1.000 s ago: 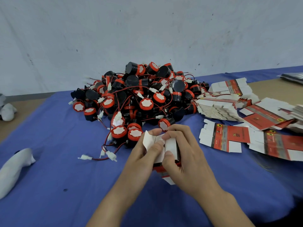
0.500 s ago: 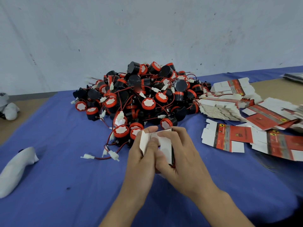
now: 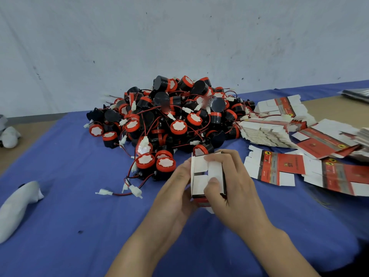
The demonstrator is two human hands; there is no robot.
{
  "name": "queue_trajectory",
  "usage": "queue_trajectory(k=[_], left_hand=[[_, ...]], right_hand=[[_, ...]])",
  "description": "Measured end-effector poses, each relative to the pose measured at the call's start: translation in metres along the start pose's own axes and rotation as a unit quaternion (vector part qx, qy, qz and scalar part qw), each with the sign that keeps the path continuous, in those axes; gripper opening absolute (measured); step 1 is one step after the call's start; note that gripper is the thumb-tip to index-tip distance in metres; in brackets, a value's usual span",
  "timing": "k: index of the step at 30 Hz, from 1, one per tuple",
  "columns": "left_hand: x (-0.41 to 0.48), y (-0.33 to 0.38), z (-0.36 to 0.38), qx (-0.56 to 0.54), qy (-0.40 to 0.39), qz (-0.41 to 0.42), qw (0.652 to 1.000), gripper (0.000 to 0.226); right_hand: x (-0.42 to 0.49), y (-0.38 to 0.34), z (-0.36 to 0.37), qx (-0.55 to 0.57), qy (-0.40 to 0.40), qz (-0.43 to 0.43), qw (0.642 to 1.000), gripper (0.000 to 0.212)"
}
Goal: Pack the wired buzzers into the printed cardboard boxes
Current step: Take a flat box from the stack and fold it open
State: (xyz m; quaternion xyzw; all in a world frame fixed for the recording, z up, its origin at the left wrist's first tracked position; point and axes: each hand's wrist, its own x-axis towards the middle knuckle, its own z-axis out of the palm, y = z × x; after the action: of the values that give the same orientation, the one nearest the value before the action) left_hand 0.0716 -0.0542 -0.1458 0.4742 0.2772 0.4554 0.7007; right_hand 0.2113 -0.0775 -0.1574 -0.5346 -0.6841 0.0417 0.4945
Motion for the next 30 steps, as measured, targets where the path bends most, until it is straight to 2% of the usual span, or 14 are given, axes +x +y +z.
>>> queue_trajectory(k=[2, 10, 15, 21, 26, 30], left_hand=[[-0.002, -0.001, -0.001, 0.033, -0.015, 0.005, 0.999, 0.048], [-0.004, -0.006, -0.001, 0.074, 0.025, 0.034, 0.996, 0.053], [-0.003, -0.005, -0.005, 0.079, 0.002, 0.019, 0.997, 0.036], [-0.003, -0.008, -0.005, 0.11, -0.009, 0.009, 0.994, 0.049], [-0.002, -0.01, -0.005, 0.125, 0.012, 0.01, 0.992, 0.029], [-0.001, -0.011, -0.006, 0.143, 0.034, 0.013, 0.989, 0.025]], right_hand=[[0.001, 0.0, -0.003, -0.011, -0.006, -0.008, 1.0, 0.047], [0.002, 0.004, -0.012, -0.061, -0.043, -0.068, 0.995, 0.046], [0.001, 0.006, -0.012, -0.069, -0.042, -0.073, 0.994, 0.049], [0.0, 0.009, -0.009, -0.093, -0.063, -0.087, 0.99, 0.06], [0.0, 0.011, -0.008, -0.099, -0.069, -0.095, 0.988, 0.06], [-0.001, 0.008, -0.005, -0.124, -0.077, -0.104, 0.984, 0.065]])
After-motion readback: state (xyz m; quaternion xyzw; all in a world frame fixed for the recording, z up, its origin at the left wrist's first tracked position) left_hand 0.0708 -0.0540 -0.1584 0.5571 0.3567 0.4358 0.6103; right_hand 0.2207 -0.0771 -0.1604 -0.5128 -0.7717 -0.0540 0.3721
